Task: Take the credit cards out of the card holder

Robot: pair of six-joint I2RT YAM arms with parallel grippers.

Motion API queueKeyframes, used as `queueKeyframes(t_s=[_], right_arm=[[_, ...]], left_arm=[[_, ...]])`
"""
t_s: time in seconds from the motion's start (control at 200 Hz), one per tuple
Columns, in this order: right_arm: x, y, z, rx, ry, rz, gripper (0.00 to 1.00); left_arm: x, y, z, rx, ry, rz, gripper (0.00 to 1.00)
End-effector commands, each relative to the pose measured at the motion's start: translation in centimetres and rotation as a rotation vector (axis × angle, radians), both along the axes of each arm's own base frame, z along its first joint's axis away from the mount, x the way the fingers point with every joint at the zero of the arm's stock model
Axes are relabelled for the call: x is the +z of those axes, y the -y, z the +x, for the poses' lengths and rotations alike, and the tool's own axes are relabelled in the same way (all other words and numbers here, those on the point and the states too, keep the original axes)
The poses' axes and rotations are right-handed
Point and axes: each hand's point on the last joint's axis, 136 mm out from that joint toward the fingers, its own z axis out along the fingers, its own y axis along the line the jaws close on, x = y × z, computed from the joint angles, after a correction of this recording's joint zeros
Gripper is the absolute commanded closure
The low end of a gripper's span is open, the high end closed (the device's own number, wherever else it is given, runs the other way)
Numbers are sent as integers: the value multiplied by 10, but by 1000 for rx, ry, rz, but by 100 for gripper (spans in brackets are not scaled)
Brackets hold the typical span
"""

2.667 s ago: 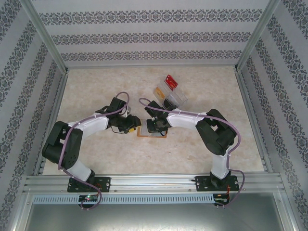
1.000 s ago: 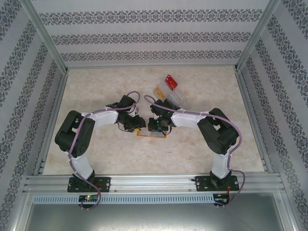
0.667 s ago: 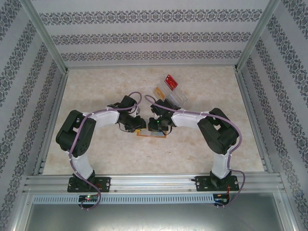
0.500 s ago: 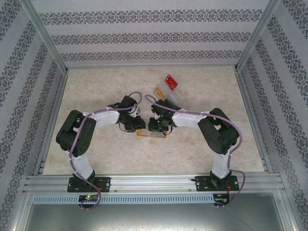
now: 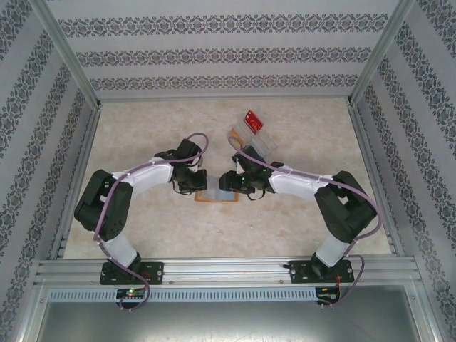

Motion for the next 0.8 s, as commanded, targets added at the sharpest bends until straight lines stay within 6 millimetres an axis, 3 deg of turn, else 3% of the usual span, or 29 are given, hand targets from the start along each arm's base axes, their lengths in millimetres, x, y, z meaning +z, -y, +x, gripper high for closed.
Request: queueKeyframes(t_s=[0.0, 0.16, 0.32, 0.485, 0.639, 0.794], right_arm=[[9, 6, 5, -39, 22, 61, 47], [11, 16, 7, -68, 31, 72, 46], [13, 20, 6, -81, 32, 79, 46], [15, 24, 5, -92, 33, 85, 46], [18, 30, 7, -111, 46, 80, 46], [18, 40, 8, -132, 57, 55, 46]], left_arm=[[-1, -29, -17, -16, -19, 152, 94], [5, -22, -17, -11, -12, 108, 89], [8, 7, -12, -31, -20, -48, 73], [24, 35, -6, -51, -4, -215, 60], [37, 53, -1, -65, 6, -321, 51], [37, 65, 1, -64, -10, -392, 43]])
